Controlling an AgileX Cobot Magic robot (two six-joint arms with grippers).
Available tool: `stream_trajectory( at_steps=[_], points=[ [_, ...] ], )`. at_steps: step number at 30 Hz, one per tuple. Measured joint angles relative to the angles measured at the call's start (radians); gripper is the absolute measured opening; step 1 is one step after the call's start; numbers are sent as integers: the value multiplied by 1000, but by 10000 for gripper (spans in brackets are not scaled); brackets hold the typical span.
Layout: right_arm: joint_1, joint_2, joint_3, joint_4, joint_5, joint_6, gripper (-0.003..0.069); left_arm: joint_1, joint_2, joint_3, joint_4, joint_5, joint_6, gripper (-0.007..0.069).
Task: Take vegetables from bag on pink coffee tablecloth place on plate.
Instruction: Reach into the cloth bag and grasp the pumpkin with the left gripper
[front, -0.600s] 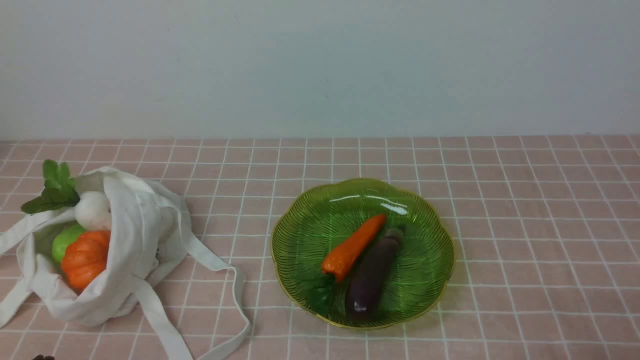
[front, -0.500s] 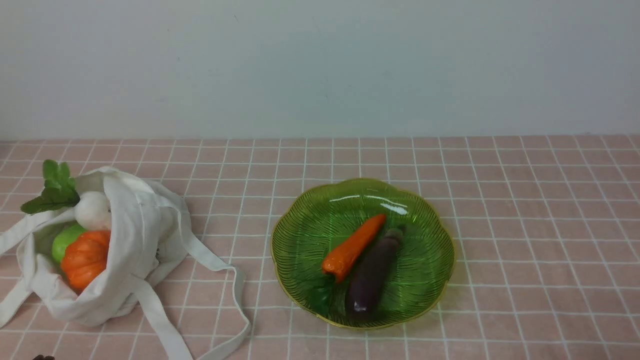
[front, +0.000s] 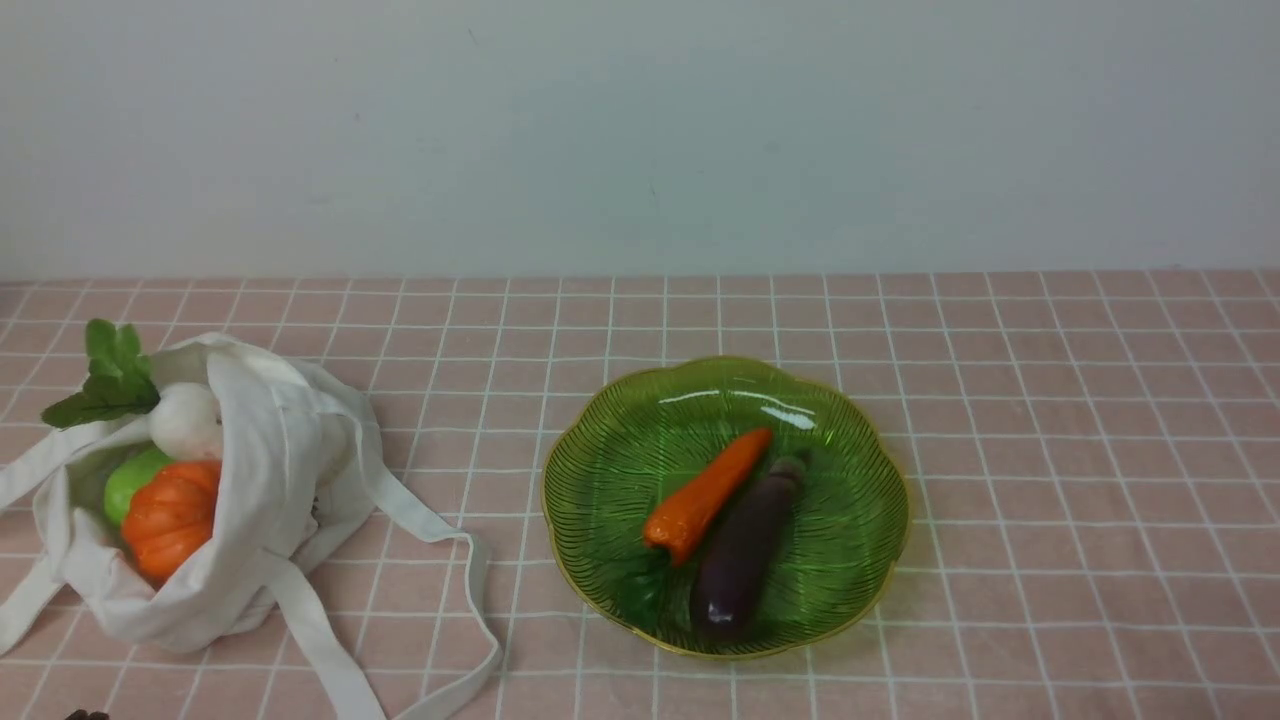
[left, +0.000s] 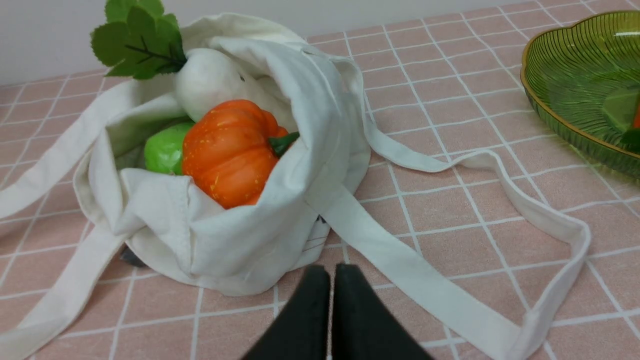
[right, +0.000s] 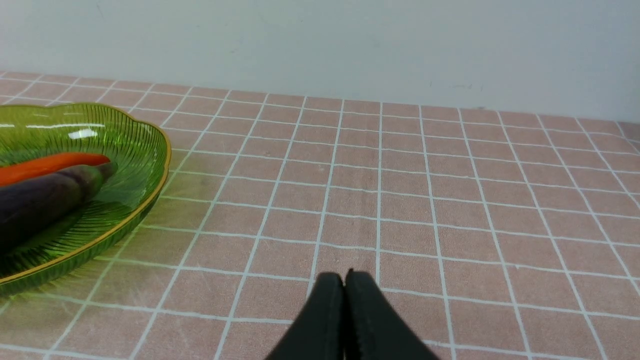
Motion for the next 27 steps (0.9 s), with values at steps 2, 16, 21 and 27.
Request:
stream_trajectory(
  at_steps=[2,16,21,27],
  points=[
    [0,0,0,0,0,0,-15,0,0,0,0,0,0,-4],
    [0,0,0,0,0,0,-15,0,0,0,-314,-354,-161,-4],
    [0,0,0,0,0,0,-15,1,0,-4,-364,-628,-173,-4],
    [0,0,0,0,0,0,-15,1,110,-251,-361,-419,-93,-5]
  ],
)
